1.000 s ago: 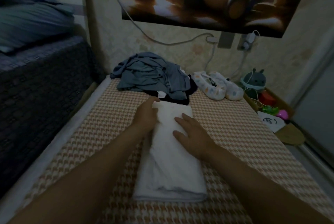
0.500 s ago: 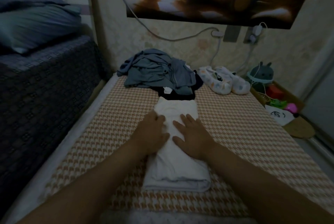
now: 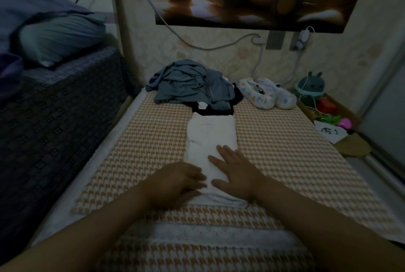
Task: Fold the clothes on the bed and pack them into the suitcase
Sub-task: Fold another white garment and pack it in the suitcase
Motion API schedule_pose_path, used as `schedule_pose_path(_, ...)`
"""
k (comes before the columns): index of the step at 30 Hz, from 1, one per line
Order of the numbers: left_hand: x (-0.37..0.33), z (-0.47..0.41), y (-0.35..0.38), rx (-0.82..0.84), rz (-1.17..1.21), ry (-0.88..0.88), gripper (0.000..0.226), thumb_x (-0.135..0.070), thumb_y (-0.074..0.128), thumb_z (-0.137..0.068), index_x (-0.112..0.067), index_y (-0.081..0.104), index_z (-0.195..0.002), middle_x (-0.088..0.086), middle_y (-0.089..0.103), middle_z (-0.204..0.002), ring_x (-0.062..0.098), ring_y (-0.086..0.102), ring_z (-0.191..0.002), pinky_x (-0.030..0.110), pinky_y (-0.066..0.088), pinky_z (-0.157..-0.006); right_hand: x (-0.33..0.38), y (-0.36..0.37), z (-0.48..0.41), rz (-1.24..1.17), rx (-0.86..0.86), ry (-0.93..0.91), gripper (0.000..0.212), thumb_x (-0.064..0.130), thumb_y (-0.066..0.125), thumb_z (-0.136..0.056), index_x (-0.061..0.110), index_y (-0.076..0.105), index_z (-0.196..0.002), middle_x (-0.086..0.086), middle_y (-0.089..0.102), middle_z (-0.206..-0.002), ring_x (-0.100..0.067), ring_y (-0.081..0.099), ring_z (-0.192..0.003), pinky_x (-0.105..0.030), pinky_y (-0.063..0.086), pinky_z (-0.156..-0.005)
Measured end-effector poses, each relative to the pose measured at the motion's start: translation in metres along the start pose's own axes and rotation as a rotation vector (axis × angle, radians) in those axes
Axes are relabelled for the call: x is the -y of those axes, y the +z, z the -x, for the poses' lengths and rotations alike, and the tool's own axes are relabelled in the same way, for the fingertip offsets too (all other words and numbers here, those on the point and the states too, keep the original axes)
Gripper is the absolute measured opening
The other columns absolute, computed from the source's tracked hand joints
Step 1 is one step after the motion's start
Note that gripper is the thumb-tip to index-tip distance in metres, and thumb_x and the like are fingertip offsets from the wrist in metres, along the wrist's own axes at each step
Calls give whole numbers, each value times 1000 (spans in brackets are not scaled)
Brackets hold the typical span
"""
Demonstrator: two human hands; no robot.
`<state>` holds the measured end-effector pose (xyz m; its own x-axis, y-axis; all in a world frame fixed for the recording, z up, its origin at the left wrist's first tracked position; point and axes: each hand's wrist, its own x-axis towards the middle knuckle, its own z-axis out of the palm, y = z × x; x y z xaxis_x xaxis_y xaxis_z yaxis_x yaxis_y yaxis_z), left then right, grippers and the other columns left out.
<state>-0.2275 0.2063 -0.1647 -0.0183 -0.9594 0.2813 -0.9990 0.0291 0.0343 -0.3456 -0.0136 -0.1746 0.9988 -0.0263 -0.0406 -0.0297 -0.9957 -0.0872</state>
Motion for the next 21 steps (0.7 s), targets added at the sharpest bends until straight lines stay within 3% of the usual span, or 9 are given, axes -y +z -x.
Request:
schedule_pose_path(3, 2, 4, -9, -32, 126, -73, 54, -56, 39, -95, -18, 72, -113, 0, 68, -120, 9, 62, -110, 23, 50, -95, 5, -2, 11, -7, -3, -17, 87, 78, 0, -77, 37, 0, -154, 1, -17, -160, -15, -16, -147, -39, -10, -120)
schedule_pose_path(6, -4, 5, -15, 130, 139, -100, 50, -52, 42, -96, -16, 70, -117, 0, 61, -131, 9, 57, -119, 26, 47, -101, 7, -3, 18, 13, 16, -41, 85, 76, -1, -78, 36, -2, -154, 2, -18, -160, -15, -18, -147, -38, -11, -119)
schedule_pose_path(8, -9, 1, -16, 191, 78, -122, 53, -52, 38, -95, -16, 76, -101, 1, 68, -121, 12, 64, -106, 30, 51, -91, 8, -4, 22, 38, 45, -53, 89, 79, 1, -76, 35, -4, -154, 3, -20, -159, -15, -20, -146, -40, -10, -120)
schedule_pose_path(10, -15, -6, -18, 122, -14, -145, 63, -60, 31, -94, -18, 75, -80, 0, 72, -99, 12, 65, -84, 34, 52, -78, 9, -8, 26, 53, 86, -72, 90, 81, 13, -80, 33, -8, -153, 4, -22, -159, -15, -23, -145, -42, -9, -120)
schedule_pose_path(11, -17, -9, -16, 46, -81, -122, 63, -63, 30, -94, -20, 74, -83, 0, 71, -102, 12, 64, -89, 34, 52, -80, 9, -9, 28, 63, 104, -91, 91, 80, 22, -83, 32, -9, -153, 4, -22, -159, -15, -24, -145, -41, -10, -120)
schedule_pose_path(13, -21, -8, -6, 32, -130, -142, 68, -72, 30, -90, -24, 60, -128, 2, 48, -145, 16, 44, -132, 39, 40, -109, 5, -11, 32, 94, 122, -147, 96, 79, 32, -83, 31, -12, -153, 4, -23, -159, -16, -25, -145, -39, -12, -119)
schedule_pose_path(14, -22, -3, 0, 111, -107, -202, 82, -78, 28, -87, -25, 33, -149, 0, 19, -160, 15, 15, -147, 39, 20, -120, 3, -12, 34, 112, 132, -171, 99, 80, 35, -82, 30, -13, -153, 3, -24, -159, -16, -26, -144, -38, -12, -119)
schedule_pose_path(16, -21, 5, 12, 292, -64, -299, 94, -82, 26, -84, -29, -10, -153, -6, -22, -159, 9, -24, -144, 38, -5, -121, -1, -16, 37, 126, 180, -198, 103, 75, 44, -81, 29, -14, -153, 3, -26, -158, -15, -26, -144, -36, -12, -119)
schedule_pose_path(21, -16, 4, 11, 388, -164, -289, 90, -84, 20, -83, -35, -16, -150, -1, -28, -156, 17, -28, -144, 42, -12, -119, -12, -27, 44, 173, 246, -206, 108, 41, 65, -78, 34, -15, -151, 4, -26, -157, -12, -21, -145, -33, -6, -121)
